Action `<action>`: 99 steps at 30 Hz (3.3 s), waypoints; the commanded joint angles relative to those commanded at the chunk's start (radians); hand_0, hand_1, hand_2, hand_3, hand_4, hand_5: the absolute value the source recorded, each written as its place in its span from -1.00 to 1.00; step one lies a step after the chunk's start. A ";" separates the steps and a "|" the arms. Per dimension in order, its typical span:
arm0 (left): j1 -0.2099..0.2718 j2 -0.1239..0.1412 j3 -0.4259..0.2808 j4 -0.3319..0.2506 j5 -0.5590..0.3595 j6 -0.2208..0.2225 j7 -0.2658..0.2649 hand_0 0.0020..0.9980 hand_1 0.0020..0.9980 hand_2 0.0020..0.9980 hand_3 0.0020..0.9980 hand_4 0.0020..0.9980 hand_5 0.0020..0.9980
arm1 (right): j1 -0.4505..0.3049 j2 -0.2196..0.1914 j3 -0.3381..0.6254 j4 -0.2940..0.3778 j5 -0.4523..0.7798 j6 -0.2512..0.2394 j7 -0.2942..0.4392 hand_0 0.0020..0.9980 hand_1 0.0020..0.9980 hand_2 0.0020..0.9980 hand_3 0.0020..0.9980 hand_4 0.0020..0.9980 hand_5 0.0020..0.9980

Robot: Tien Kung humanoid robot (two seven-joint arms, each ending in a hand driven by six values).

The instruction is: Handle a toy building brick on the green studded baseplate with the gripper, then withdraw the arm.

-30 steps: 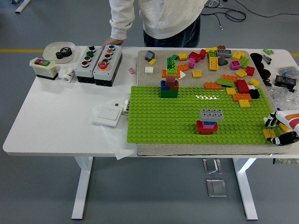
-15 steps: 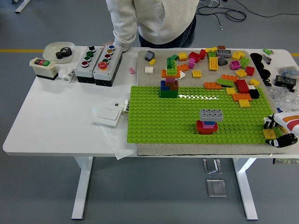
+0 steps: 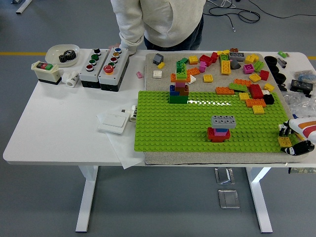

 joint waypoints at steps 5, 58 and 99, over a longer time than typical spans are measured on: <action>0.000 0.000 0.001 0.000 -0.001 0.000 0.000 0.55 0.45 0.30 0.12 0.18 0.23 | 0.003 0.000 -0.007 -0.007 -0.002 0.000 0.000 0.28 0.24 0.21 0.20 0.64 -0.36; 0.002 0.002 0.023 0.000 -0.023 -0.001 -0.002 0.55 0.45 0.30 0.12 0.18 0.22 | 0.044 -0.005 -0.050 -0.022 -0.058 -0.013 0.026 0.21 0.11 0.13 0.04 0.45 -0.29; 0.005 0.001 0.026 0.000 -0.026 0.000 -0.003 0.55 0.46 0.30 0.12 0.18 0.22 | 0.058 -0.024 -0.070 0.008 -0.088 0.012 0.036 0.25 0.22 0.24 0.38 0.58 -0.48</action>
